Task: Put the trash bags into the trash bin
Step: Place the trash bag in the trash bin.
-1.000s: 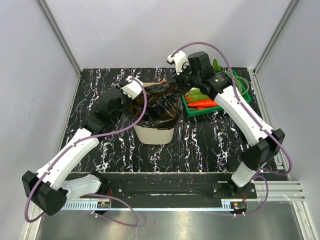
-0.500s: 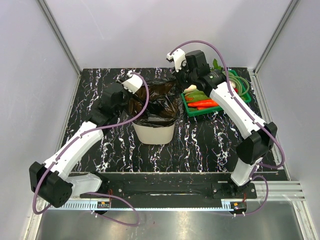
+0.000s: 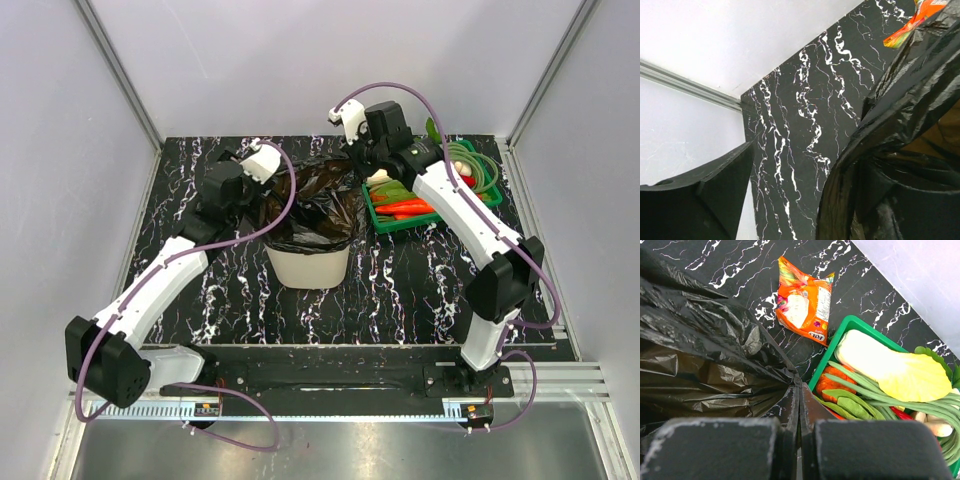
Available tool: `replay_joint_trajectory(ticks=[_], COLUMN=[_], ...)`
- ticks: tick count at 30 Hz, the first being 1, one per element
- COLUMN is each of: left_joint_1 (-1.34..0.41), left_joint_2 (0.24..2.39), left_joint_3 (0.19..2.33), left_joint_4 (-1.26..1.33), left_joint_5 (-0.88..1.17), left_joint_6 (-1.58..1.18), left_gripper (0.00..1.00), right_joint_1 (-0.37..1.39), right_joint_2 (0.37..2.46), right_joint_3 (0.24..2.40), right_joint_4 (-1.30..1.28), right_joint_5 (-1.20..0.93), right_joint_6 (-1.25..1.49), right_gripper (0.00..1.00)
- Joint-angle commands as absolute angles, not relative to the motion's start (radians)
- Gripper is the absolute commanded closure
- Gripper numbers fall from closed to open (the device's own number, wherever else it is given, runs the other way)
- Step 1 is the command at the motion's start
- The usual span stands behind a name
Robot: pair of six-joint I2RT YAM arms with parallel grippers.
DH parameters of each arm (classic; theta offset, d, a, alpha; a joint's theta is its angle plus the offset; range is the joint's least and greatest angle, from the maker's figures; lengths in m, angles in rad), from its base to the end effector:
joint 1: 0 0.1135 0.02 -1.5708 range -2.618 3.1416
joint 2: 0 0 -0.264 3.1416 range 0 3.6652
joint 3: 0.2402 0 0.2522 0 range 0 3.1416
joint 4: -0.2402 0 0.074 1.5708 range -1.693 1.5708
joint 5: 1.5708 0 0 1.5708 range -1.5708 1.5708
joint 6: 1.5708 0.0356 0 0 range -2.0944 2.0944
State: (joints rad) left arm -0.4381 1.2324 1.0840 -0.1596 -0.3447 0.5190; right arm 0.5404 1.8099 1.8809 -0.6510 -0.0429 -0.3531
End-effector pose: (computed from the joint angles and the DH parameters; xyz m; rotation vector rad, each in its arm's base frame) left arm 0.2640 -0.1104 0.3531 0.6472 1.7623 0.3790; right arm 0.3544 0.2144 0.3872 -0.9531 1.9319 0.1548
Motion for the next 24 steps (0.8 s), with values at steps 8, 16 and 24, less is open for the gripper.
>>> replay_joint_trajectory(ticks=[8, 16, 24], left_joint_1=[-0.402, -0.388, -0.354], left_joint_2=[1.238, 1.209, 1.186], left_joint_3=[1.089, 1.097, 1.16], left_joint_4=[-0.143, -0.1, -0.112], left_joint_5=[-0.301, -0.272, -0.14], left_joint_6=[0.523, 0.473, 0.341], left_gripper=[0.02, 0.01, 0.01], right_joint_1=[0.534, 0.531, 0.532], right_joint_2=[1.812, 1.809, 1.79], right_joint_3=[1.864, 1.862, 1.875], right_joint_4=[-0.611, -0.603, -0.606], right_joint_5=[-0.083, -0.118, -0.137], right_joint_6=[-0.39, -0.394, -0.388], right_gripper=[1.0, 1.0, 1.0])
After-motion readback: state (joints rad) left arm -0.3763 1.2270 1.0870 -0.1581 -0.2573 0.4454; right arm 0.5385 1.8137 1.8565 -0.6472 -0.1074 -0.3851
